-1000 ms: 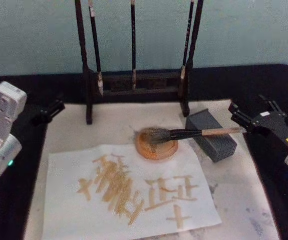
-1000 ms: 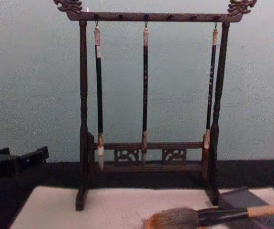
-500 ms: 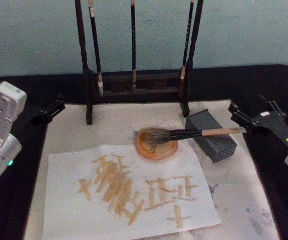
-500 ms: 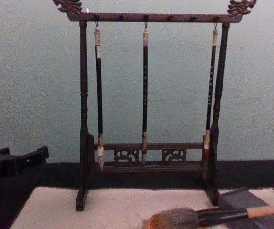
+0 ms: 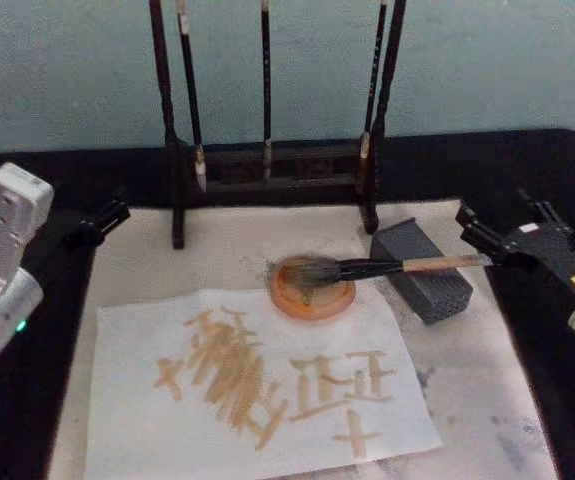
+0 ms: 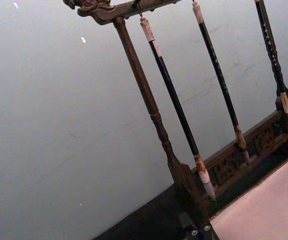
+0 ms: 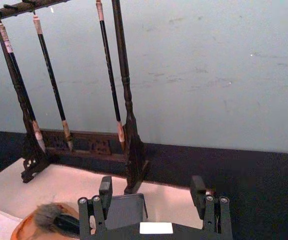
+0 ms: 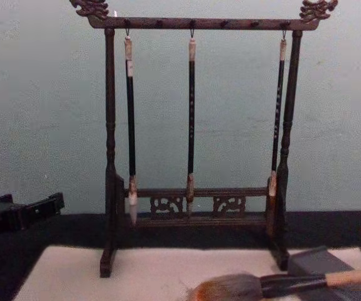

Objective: Pick up the brush from the inkstone, write on the paper, then place the brush back to its original position.

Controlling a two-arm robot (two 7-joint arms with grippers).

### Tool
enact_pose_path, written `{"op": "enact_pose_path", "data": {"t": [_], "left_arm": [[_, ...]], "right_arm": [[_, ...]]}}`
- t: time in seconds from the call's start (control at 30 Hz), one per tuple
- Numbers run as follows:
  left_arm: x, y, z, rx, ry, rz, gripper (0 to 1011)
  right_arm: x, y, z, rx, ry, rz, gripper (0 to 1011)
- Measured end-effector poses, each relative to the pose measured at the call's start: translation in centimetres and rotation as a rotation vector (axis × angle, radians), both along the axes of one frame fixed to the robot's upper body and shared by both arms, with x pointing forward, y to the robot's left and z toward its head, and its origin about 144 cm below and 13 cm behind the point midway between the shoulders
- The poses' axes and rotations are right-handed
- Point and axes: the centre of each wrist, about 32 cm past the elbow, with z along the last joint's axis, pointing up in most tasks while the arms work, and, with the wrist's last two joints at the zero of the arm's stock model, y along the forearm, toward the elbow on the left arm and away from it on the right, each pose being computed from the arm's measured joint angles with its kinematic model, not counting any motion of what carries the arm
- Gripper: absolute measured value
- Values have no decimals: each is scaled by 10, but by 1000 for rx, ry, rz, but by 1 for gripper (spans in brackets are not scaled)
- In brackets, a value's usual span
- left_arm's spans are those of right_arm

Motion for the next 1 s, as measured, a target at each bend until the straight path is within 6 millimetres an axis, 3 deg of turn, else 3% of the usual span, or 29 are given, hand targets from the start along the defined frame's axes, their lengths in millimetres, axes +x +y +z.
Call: {"op": "enact_pose_path", "data": {"t": [0.2, 1.0], "left_arm": [[0, 0, 0, 0, 0, 0, 1002], [0, 0, 0, 0, 0, 0, 1002]], "right_arm": [[-2, 0, -2, 34, 2, 11, 1001], [-55, -9, -3, 177, 67, 8, 1001]]}}
